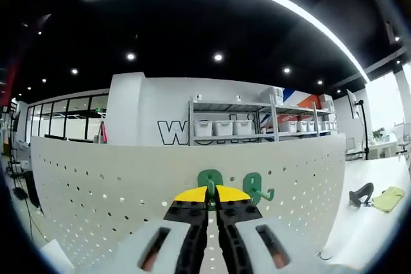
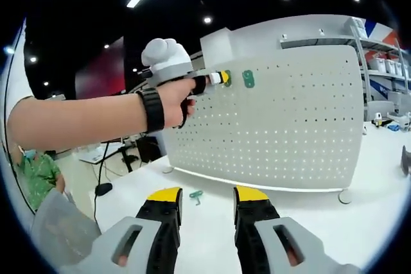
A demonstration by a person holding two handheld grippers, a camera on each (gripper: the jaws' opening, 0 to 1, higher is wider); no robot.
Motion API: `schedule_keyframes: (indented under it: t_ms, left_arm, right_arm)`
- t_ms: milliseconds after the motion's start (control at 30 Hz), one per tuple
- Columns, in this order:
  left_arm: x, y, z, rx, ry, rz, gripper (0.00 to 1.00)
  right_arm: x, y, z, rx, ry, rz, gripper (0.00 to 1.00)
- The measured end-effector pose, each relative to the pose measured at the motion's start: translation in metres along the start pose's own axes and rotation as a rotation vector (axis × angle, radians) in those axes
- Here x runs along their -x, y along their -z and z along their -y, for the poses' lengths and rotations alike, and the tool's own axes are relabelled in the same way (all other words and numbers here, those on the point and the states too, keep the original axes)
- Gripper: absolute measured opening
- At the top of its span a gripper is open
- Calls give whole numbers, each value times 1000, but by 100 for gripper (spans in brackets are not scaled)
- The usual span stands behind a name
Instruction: Insert the hook assembly into the mounting plate slot until the hook locks in place.
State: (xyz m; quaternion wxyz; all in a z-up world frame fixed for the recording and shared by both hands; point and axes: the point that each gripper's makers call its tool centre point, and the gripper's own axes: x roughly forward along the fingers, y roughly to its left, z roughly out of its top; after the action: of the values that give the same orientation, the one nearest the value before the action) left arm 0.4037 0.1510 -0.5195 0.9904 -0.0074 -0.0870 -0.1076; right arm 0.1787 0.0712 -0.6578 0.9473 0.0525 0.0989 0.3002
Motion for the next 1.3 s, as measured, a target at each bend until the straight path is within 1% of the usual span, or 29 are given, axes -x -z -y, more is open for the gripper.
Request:
schedule_keyframes:
  t_ms: [67,133,200,267,467,500,533,567,633,733,767,800,833,867,1033,1100,1133,1200,1267,1300]
  left_arm:
    - [-1,0,0,-2,2,6,3]
    - [-3,1,1,-22,3,10,3]
    - [-3,3,2,-22,4,5,3]
    - [-4,7,4,-47,3,-5,4]
    - [-4,7,4,-46,-5,-12,4]
    - [-3,8,4,-62,-6,-14,4]
    - [-2,7,2,-99,-18,-20,4]
    - [-2,7,3,-101,-15,-18,4]
    - [-2,4,4,-129,-10,-11,4]
    - [-2,2,3,-157,-16,-20,4]
    - [-2,3,3,-166,-16,-25,4]
    - [-3,7,3,-186,-17,-46,4]
    - [-4,9,3,-184,-18,-57,4]
    - [-4,6,3,-188,-17,-44,4]
    - [-4,8,4,-173,-19,-56,4]
    - [-4,11,6,-173,-14,-77,4]
    - [-4,13,8,-154,-1,-89,4]
    - [-4,11,8,-174,-4,-83,4]
    - [-4,11,8,-166,-4,-83,4]
    - [-5,10,7,-149,-3,-78,4]
  right_arm:
    - [-1,1,1,1,2,-2,32]
    - [-1,2,2,-2,3,-5,32]
    - [-1,3,4,-1,6,-8,32]
    - [-1,4,4,-4,8,-10,32]
    - [-1,6,4,-6,10,-15,32]
    - [-1,7,3,-8,10,-16,32]
    - [-1,7,3,-7,10,-16,32]
    - [-1,7,2,-6,9,-17,32]
    - [-1,7,2,-6,8,-16,32]
    - [-1,8,1,-2,8,-20,32]
    - [-1,8,1,-3,9,-20,32]
    - [-1,8,1,-6,9,-18,32]
    - [-1,7,1,-8,9,-16,32]
    - [-1,7,1,-9,9,-16,32]
    - [0,5,2,-6,14,-11,32]
    - [0,5,2,-5,15,-12,32]
    - [0,5,2,-6,15,-11,32]
    - [0,4,2,-7,15,-9,32]
    - [0,5,2,-8,16,-9,32]
    - [0,4,2,-9,16,-7,32]
